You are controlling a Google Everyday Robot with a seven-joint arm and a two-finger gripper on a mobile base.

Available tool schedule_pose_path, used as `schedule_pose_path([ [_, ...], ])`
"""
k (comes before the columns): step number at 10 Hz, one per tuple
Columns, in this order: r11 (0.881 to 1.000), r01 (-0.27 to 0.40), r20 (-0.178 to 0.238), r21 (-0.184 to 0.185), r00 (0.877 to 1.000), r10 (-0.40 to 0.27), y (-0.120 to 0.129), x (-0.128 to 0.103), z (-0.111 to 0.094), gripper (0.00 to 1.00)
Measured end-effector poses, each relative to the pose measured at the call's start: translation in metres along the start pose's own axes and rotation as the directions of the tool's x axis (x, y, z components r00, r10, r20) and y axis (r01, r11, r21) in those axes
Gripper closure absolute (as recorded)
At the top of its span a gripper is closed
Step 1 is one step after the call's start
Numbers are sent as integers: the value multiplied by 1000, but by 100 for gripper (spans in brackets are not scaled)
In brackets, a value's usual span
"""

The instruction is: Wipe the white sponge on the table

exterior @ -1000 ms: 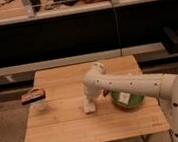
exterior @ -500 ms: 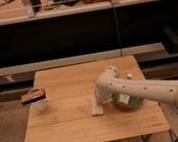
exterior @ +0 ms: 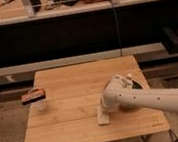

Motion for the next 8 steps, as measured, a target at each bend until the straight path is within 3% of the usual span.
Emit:
schedule_pose_path([
  [2, 999, 46, 10, -26, 999, -45, -3, -28, 2, 82],
  [4, 993, 113, 21, -37, 994, -112, -23, -51, 4, 82],
  [6, 981, 192, 45, -22, 981, -191, -58, -80, 7, 82],
  [8, 970, 244, 85, 16, 966, -245, -97, -104, 10, 82],
])
